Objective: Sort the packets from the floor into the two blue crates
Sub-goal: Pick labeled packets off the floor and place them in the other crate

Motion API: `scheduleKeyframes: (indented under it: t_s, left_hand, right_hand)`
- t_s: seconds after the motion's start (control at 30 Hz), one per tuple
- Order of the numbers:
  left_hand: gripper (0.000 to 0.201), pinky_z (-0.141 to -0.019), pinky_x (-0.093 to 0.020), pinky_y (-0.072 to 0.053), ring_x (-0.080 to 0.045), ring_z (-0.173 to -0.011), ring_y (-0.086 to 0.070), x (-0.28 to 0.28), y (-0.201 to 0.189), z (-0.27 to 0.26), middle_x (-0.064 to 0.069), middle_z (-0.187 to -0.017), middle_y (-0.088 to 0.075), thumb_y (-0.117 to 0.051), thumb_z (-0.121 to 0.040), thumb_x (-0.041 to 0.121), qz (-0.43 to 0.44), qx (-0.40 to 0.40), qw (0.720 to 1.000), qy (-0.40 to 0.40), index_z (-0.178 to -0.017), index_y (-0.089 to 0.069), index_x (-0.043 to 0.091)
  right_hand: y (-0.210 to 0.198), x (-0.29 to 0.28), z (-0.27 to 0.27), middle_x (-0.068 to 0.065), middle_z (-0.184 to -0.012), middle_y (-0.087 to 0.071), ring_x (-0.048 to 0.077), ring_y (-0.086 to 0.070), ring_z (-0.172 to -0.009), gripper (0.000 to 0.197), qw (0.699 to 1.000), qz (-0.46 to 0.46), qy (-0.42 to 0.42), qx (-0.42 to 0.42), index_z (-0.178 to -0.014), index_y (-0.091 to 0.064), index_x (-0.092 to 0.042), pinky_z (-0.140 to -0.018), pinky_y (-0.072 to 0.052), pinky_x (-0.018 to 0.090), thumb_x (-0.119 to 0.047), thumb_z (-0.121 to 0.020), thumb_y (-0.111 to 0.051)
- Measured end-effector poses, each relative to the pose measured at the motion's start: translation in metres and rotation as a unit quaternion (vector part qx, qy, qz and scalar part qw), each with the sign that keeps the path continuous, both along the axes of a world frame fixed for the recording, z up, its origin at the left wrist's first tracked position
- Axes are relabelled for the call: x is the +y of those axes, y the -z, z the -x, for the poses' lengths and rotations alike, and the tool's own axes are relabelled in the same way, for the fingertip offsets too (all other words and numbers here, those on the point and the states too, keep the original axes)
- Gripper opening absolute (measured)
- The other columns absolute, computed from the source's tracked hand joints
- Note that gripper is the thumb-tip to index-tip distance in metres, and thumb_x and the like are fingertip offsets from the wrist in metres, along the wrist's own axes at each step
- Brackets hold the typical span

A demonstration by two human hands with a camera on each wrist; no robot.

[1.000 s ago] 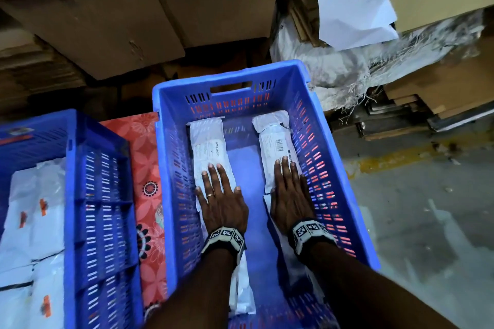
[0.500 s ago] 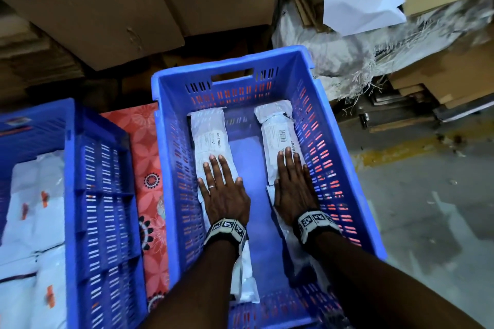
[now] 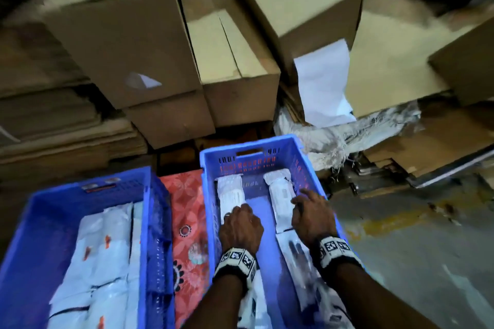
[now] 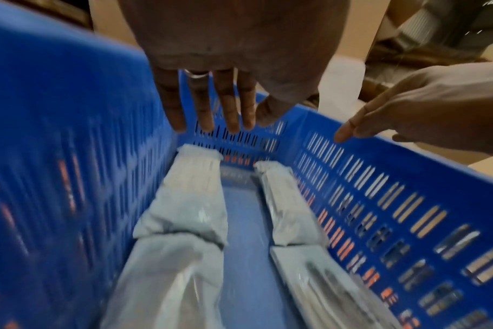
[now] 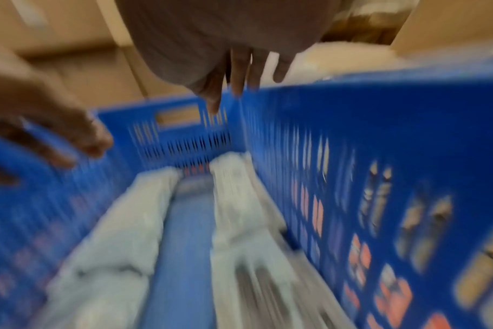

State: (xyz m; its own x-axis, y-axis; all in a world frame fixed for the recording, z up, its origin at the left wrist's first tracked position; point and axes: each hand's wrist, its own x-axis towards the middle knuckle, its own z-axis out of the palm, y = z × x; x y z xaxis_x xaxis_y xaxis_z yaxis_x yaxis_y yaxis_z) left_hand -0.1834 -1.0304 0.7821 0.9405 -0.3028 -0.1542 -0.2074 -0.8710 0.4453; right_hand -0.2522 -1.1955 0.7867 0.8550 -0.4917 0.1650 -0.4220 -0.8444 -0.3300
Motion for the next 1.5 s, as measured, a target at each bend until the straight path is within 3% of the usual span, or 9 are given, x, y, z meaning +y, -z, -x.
scheduleKeyframes:
  t_s: [0.07,0.27,0.43,0.6,0.7,0.83,1.2,1.37,1.5]
  left_hand:
    - [0.020,-0.081,-0.035,-0.048,-0.026,-0.107,-0.061,0.012,-0.028,-0.002,0.002,-0.110,-0.066,-0.049,-0.089,0.031,-0.006,-0.006,1.000,-0.005,-0.104,-0.061,0.025]
    - [0.016,-0.078,-0.036,-0.053,-0.032,-0.098,-0.065,0.059,-0.083,0.005,-0.002,-0.101,-0.070,-0.056,-0.084,0.024,0.082,-0.063,0.991,-0.089,-0.097,-0.064,0.026]
    - [0.022,-0.082,-0.037,-0.053,-0.027,-0.104,-0.064,0.104,-0.104,0.043,0.003,-0.108,-0.070,-0.062,-0.080,0.025,0.076,-0.106,0.979,-0.154,-0.102,-0.066,0.026]
    - [0.015,-0.074,-0.038,-0.054,-0.030,-0.094,-0.066,0.137,-0.103,0.090,0.001,-0.093,-0.070,-0.061,-0.080,0.031,0.082,-0.126,0.971,-0.185,-0.093,-0.064,0.023]
    - [0.019,-0.071,-0.036,-0.052,-0.033,-0.090,-0.066,0.158,-0.113,0.115,-0.003,-0.087,-0.072,-0.058,-0.087,0.041,0.071,-0.140,0.961,-0.228,-0.087,-0.065,0.023]
    - [0.032,-0.074,-0.035,-0.051,-0.036,-0.091,-0.066,0.204,-0.129,0.132,-0.010,-0.088,-0.071,-0.052,-0.088,0.046,0.053,-0.145,0.945,-0.290,-0.083,-0.066,0.018]
    - [0.027,-0.076,-0.037,-0.050,-0.039,-0.092,-0.066,0.439,-0.123,0.216,-0.015,-0.094,-0.070,-0.055,-0.089,0.040,0.031,-0.150,0.868,-0.473,-0.091,-0.068,0.017]
    - [0.019,-0.077,-0.035,-0.050,-0.034,-0.095,-0.065,0.566,-0.109,0.272,-0.006,-0.095,-0.071,-0.058,-0.084,0.037,0.002,-0.119,0.837,-0.534,-0.095,-0.064,0.023]
    - [0.032,-0.081,-0.037,-0.051,-0.027,-0.104,-0.062,0.671,-0.092,0.319,0.003,-0.103,-0.068,-0.059,-0.080,0.026,-0.007,-0.125,0.825,-0.551,-0.111,-0.060,0.029]
  right_hand:
    - [-0.031,-0.002,0.001,0.004,-0.092,-0.073,0.031,-0.070,-0.085,0.022,0.999,-0.027,0.029,0.003,-0.084,-0.075,-0.021,-0.076,-0.053,0.039,-0.021,-0.073,-0.057]
    - [-0.082,-0.003,0.010,0.008,-0.099,-0.073,0.033,-0.067,-0.094,0.020,0.998,-0.034,0.035,-0.034,-0.104,-0.068,-0.026,-0.084,-0.047,0.041,-0.025,-0.088,-0.055]
    - [-0.089,0.009,0.038,0.008,-0.090,-0.072,0.032,-0.067,-0.088,0.016,0.997,-0.018,0.016,-0.068,-0.093,-0.067,-0.022,-0.084,-0.045,0.038,-0.030,-0.092,-0.053]
    - [-0.076,0.040,0.063,0.004,-0.085,-0.074,0.024,-0.068,-0.091,0.025,0.998,-0.026,-0.014,-0.049,-0.094,-0.067,-0.024,-0.112,-0.026,0.040,-0.036,-0.096,-0.045]
    - [-0.076,0.065,0.066,0.003,-0.081,-0.072,0.025,-0.067,-0.093,0.036,0.998,-0.023,-0.053,-0.032,-0.091,-0.064,-0.024,-0.111,-0.022,0.041,-0.043,-0.094,-0.034]
    - [-0.093,0.110,0.062,0.003,-0.086,-0.073,0.026,-0.067,-0.093,0.033,0.996,-0.008,-0.080,-0.026,-0.086,-0.069,-0.021,-0.113,-0.021,0.041,-0.042,-0.093,-0.045]
    - [-0.112,0.375,0.036,-0.001,-0.101,-0.069,0.026,-0.061,-0.103,0.019,0.951,-0.022,-0.281,-0.129,-0.092,-0.067,-0.024,-0.108,-0.031,0.043,-0.035,-0.086,-0.053]
    - [-0.096,0.520,0.063,-0.003,-0.106,-0.064,0.023,-0.059,-0.102,0.024,0.923,-0.042,-0.339,-0.177,-0.099,-0.064,-0.026,-0.107,-0.031,0.042,-0.032,-0.080,-0.050]
    - [-0.086,0.626,0.086,-0.002,-0.099,-0.063,0.024,-0.059,-0.097,0.027,0.909,-0.047,-0.378,-0.172,-0.099,-0.063,-0.027,-0.097,-0.032,0.039,-0.029,-0.076,-0.049]
